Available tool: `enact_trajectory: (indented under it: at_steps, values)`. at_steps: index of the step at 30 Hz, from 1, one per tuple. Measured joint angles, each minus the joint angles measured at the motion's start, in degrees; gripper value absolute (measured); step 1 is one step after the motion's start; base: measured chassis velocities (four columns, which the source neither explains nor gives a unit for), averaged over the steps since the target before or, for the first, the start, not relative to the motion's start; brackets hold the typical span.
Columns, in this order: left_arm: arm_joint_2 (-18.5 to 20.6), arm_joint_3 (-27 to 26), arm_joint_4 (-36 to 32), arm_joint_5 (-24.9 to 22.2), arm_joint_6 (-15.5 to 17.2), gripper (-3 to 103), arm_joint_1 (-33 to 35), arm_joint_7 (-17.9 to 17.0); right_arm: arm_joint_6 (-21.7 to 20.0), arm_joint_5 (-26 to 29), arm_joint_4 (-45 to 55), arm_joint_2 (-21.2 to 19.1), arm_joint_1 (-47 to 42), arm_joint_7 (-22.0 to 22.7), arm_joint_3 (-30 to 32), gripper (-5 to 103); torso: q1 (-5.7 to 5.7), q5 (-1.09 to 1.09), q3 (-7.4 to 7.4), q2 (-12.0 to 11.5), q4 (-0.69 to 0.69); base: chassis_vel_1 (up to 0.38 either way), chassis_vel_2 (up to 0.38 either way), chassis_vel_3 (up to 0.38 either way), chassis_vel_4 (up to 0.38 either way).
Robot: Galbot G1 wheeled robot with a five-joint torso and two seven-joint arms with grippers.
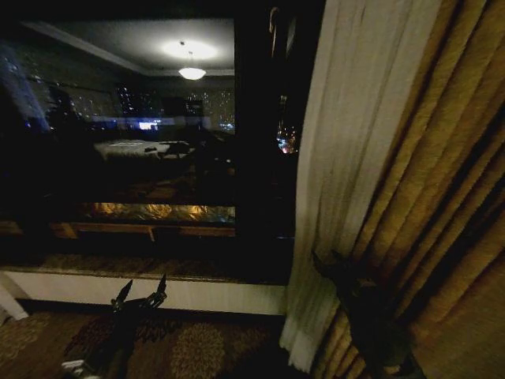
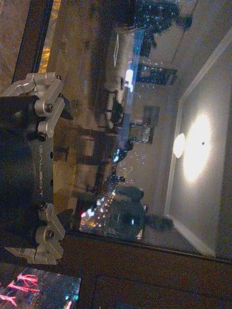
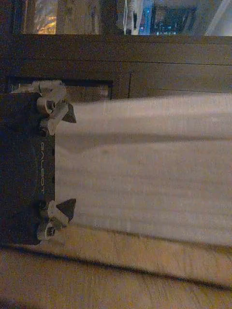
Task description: Open the curtains by pulling them apart, changing their state from closed to fully open.
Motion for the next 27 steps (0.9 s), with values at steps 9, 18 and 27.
enact_trajectory:
  at_steps: [9, 18, 27]
  values:
    - [0.6, 0.0, -0.2, 0.1, 1.2, 100, 0.1, 0.3, 4.5, -4.3, -2.2, 1.5, 0.1, -0.7, 0.0, 100, 0.0, 0.02, 0.01, 0.0, 0.0, 0.0, 0.0, 0.0, 0.0]
    - [1.2, 0.1, -0.3, 0.8, 3.2, 100, -0.8, 0.2, 5.5, -4.4, -1.7, 2.0, -0.7, -0.7, 0.2, 100, 0.0, 0.02, 0.01, 0.0, 0.0, 0.077, 0.07, -0.059, -0.07]
    - [1.2, 0.3, -0.4, 1.2, 3.3, 100, -1.0, 0.2, 5.7, -4.2, -0.9, 1.7, -1.2, -1.0, -0.1, 100, 0.0, 0.0, 0.01, 0.0, -0.01, 0.22, 0.232, -0.216, -0.231]
